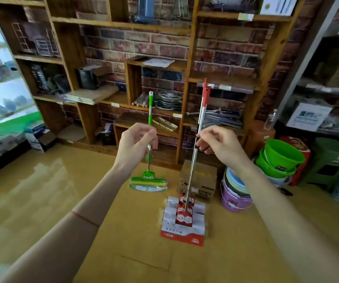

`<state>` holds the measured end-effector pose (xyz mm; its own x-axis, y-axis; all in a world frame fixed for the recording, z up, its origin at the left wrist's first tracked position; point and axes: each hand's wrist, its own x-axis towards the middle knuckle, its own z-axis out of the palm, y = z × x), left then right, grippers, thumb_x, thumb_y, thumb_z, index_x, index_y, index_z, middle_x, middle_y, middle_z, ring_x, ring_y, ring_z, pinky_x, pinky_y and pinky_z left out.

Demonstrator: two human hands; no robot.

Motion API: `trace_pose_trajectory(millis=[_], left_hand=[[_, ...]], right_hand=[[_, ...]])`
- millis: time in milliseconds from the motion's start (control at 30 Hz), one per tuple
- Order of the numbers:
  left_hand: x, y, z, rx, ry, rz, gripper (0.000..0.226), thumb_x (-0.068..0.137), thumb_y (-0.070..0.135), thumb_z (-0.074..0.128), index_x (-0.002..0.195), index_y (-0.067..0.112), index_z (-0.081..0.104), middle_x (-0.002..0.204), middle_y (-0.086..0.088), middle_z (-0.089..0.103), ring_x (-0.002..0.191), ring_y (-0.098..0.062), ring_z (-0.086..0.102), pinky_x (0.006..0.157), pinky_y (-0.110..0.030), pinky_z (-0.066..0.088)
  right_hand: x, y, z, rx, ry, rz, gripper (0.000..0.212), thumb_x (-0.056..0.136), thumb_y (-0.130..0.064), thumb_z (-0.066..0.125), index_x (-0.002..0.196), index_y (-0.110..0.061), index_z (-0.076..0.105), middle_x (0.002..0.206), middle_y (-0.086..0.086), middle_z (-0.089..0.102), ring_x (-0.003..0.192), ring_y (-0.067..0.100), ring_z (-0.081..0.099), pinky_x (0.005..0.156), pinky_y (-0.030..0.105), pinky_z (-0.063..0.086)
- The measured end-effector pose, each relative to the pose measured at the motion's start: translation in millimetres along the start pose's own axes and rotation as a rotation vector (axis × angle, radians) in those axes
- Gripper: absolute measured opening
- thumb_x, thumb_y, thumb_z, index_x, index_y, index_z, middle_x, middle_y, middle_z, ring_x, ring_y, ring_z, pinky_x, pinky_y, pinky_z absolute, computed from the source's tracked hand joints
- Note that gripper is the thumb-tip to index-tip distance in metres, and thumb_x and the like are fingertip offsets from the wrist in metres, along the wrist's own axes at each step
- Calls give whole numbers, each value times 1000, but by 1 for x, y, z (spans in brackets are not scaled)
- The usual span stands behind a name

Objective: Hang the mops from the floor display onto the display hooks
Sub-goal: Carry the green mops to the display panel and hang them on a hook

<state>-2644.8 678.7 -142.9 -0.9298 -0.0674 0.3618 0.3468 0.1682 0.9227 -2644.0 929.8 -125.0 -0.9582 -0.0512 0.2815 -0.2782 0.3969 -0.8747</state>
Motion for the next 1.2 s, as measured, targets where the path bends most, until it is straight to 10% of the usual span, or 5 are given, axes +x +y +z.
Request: trace_pose_trajectory(millis=[767, 1200], left_hand=[[333, -184, 56, 172, 34, -120, 7, 100, 23, 64, 101, 21, 71, 94, 0, 77, 85, -11, 72, 67, -19, 53], [454, -285, 65, 191, 55, -220, 11, 98, 18, 65, 103, 12, 72, 90, -3, 76, 73, -2, 70, 64, -17, 51]], right_hand=[[362, 172, 26, 93, -73, 87, 21, 102, -29, 60, 101, -14, 74, 88, 6, 78, 89, 27, 75, 81, 43, 60], [502, 258, 76, 109, -186, 182, 21, 103, -27, 59, 104, -11, 73, 89, 5, 78, 87, 24, 73, 72, 28, 58]])
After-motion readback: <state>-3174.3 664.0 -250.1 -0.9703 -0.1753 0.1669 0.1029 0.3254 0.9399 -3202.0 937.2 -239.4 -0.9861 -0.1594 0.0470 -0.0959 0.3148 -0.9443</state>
